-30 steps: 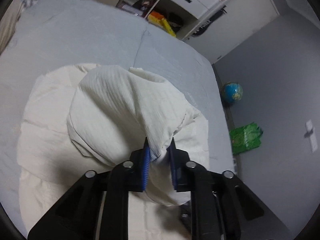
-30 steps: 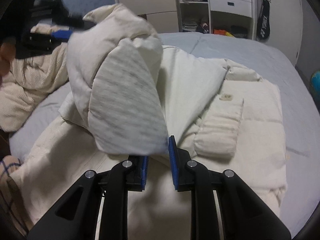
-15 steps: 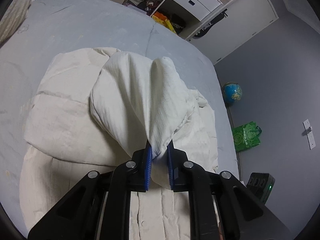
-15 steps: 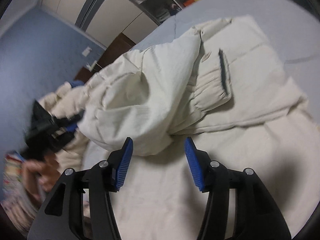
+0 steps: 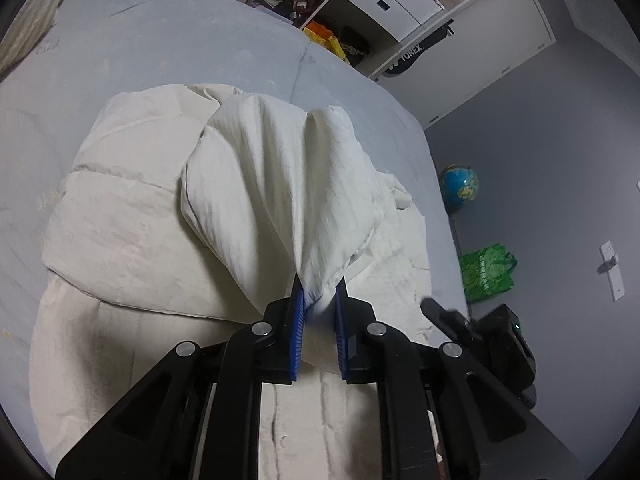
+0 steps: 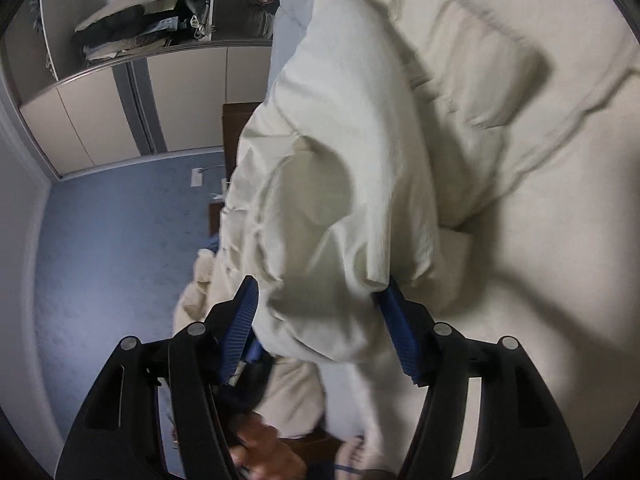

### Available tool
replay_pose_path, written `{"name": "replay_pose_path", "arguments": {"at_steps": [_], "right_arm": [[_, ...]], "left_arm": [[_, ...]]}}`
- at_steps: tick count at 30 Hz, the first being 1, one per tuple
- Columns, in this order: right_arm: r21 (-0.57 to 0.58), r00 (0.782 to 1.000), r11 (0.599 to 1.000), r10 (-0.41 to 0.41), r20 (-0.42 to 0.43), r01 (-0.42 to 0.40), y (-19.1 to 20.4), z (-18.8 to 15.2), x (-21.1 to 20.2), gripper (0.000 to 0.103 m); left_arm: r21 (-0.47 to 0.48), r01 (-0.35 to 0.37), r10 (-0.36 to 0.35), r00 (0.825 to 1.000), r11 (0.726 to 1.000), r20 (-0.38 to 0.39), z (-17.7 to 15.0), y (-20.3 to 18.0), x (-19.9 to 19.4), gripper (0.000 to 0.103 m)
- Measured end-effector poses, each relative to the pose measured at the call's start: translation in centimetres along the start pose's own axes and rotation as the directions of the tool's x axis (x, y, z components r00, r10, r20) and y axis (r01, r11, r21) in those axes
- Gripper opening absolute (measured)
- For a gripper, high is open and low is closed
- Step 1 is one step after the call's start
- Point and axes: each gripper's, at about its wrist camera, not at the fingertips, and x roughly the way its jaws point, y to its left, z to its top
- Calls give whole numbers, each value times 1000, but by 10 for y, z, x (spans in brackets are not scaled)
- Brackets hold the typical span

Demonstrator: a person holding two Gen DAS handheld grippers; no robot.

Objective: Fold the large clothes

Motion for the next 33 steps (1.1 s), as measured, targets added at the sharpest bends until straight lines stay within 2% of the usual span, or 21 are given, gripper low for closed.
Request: {"name": "replay_pose_path", "arguments": {"at_steps": [3,4,5,8,11,13,17,19,21,25,29,33], "right_arm": [[-8,999,1000,15,-40,-16,12,6,19,59],[-31,999,999,20,-49,-21,18,7,22,53],[-53,999,998,20,-51,-22,23,6,23,40],[-108,998,993,43,-46,-48,42,13,27,25],[-165,997,983,74,-33,-78,65,18,24,19],[-202,992,971,129,-3,-127,79,22,15,17],[-274,967,933,253,32,-235,110,32,-5,16],[-306,948,909,314,51,-285,116,34,-19,16],[-311,932,894,357,58,-323,106,36,-29,16],[-291,923,891,381,63,-348,56,32,-35,16],[-233,937,917,345,53,-324,2,22,-34,16],[-163,964,956,258,62,-245,-43,12,-34,16]], "left_arm": [[-11,17,-17,1000,1000,4,2,-4,0,13],[-8,19,-19,1000,1000,5,4,-7,0,13],[-5,19,-19,1000,1000,5,6,-8,0,13],[-3,25,-25,1000,1000,10,10,-12,-1,13],[-14,44,-44,999,999,22,14,-15,-4,13],[-26,63,-62,998,998,33,19,-18,-6,13],[-19,130,-128,988,991,84,37,-39,-20,13],[-4,156,-155,983,988,94,42,-52,-22,13],[5,159,-159,984,987,83,38,-57,-17,14],[-11,133,-133,991,991,18,12,-44,7,14],[-41,71,-73,996,997,-59,-23,-18,36,14],[-68,25,-32,993,997,-110,-46,6,56,15]]}}
